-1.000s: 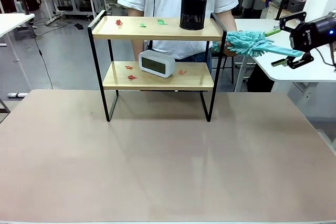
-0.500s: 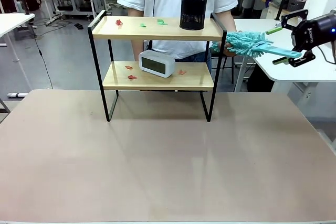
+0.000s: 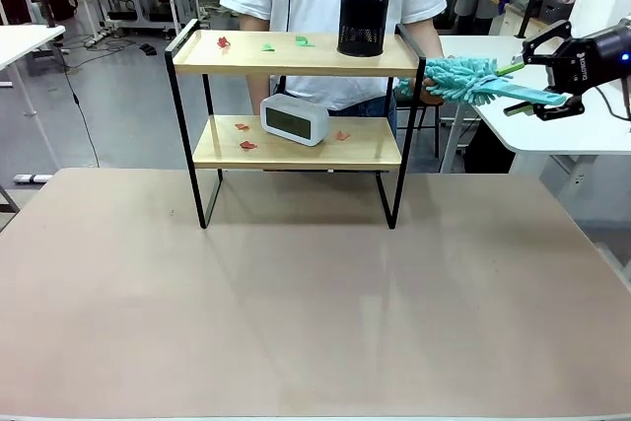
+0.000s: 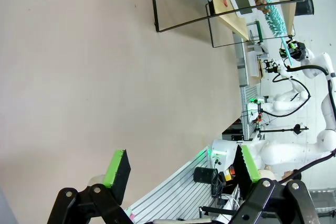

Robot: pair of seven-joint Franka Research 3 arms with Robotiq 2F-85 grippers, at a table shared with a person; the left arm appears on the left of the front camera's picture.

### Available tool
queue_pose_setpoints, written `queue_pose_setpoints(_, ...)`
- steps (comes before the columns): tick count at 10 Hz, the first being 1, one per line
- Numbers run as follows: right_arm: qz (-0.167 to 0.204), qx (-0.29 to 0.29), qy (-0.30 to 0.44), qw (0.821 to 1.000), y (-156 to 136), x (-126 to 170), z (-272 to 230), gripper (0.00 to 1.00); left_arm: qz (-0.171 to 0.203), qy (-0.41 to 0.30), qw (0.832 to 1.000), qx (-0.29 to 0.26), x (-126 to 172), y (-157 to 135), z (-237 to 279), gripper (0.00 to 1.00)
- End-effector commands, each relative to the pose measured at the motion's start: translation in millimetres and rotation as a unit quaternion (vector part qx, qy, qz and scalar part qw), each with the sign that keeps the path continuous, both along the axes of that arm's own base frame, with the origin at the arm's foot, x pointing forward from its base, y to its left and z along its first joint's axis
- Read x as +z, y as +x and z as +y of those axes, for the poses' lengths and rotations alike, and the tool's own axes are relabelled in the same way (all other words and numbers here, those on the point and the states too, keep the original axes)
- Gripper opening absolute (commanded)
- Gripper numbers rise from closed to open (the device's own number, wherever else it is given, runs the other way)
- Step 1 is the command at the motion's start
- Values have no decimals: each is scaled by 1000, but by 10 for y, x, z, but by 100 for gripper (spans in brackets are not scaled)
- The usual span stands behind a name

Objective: Clean the shelf.
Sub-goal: Pick up the Duster from the human.

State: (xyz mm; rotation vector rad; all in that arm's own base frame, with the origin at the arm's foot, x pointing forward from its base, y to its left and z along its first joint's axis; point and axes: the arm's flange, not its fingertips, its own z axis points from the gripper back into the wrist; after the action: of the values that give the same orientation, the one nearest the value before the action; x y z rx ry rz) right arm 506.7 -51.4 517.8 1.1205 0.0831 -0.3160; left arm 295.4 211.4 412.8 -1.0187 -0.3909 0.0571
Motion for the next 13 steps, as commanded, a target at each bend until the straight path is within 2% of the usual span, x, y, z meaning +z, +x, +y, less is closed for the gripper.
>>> queue_pose_setpoints(1,-11,0,2,1000,27,14,8,25,-18,-9,1000,-2,6,10,-1,100)
queue_pose_setpoints(2,-13,1,3,1000,30,12,10,0,-18,-9,1000,-2,6,10,-1,100)
queue_pose_setpoints(11,-17,-3,-15,1000,26,8,38,0,-18,-9,1000,-2,6,10,-1,100)
queue_pose_setpoints(13,-82,11,-66,994,-83,140,76,0,-18,-9,1000,-2,6,10,-1,100)
